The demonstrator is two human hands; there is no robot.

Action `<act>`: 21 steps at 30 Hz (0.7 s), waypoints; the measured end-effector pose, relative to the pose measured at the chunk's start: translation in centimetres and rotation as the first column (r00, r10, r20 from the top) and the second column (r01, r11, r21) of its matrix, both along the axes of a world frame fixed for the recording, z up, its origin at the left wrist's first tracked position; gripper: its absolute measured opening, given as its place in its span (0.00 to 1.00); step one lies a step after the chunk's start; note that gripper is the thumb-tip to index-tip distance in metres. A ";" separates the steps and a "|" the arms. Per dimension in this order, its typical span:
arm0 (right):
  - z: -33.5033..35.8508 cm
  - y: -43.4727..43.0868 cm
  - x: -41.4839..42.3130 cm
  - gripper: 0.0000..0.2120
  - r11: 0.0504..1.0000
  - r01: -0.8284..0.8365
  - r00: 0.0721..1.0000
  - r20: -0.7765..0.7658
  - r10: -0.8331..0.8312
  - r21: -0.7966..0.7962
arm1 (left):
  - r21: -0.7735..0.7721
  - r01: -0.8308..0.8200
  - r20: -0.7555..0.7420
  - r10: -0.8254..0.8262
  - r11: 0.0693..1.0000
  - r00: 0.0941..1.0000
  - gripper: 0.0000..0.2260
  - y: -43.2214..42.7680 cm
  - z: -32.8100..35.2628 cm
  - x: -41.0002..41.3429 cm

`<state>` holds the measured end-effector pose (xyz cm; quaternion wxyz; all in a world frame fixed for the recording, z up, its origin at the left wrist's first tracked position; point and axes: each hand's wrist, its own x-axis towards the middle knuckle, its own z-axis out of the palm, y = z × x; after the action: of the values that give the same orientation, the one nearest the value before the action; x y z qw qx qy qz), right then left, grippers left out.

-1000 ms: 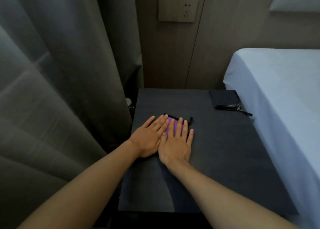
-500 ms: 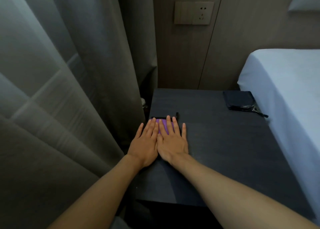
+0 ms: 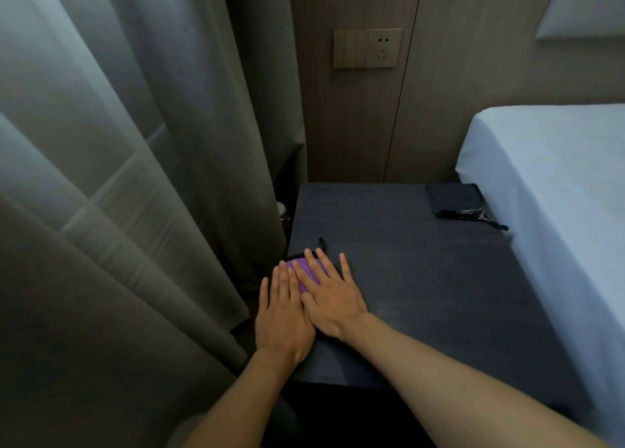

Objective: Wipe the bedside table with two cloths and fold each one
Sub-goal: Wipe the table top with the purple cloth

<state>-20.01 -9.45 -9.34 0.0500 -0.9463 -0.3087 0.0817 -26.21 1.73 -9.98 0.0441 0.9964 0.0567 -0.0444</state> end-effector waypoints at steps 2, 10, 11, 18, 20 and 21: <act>-0.2 -0.7 0.0 0.29 0.998 -0.059 0.998 0.019 0.059 -0.003 | -0.007 -0.063 0.022 0.063 0.998 0.998 0.35 -1.1 -0.1 -0.7; -0.1 -4.3 -1.2 0.27 0.986 -0.164 0.985 0.049 0.164 0.008 | -0.096 -0.178 0.127 0.190 0.979 0.974 0.35 -5.3 -1.2 -2.4; -0.1 -4.8 -1.4 0.27 0.987 -0.163 0.985 0.053 0.163 0.010 | -0.106 -0.176 0.150 0.191 0.979 0.970 0.34 -5.7 -1.6 -2.4; -0.2 -8.0 -1.5 0.33 0.991 -0.132 0.990 0.049 0.131 0.023 | -0.104 -0.135 0.089 0.144 0.985 0.986 0.33 -8.7 -1.1 -2.3; -0.4 -9.3 -1.6 0.34 0.994 -0.103 0.994 0.050 0.100 0.045 | -0.093 -0.103 0.054 0.108 0.990 0.993 0.36 -9.8 -0.6 -2.1; -0.4 -10.0 -1.6 0.34 0.995 -0.085 0.995 0.048 0.083 0.055 | -0.083 -0.081 0.044 0.085 0.993 0.995 0.37 -10.4 -0.6 -2.0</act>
<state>-21.59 -19.46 -9.74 0.0662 -0.9323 -0.3515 0.0535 -28.19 -8.67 -10.55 0.0879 0.9913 0.0951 -0.0213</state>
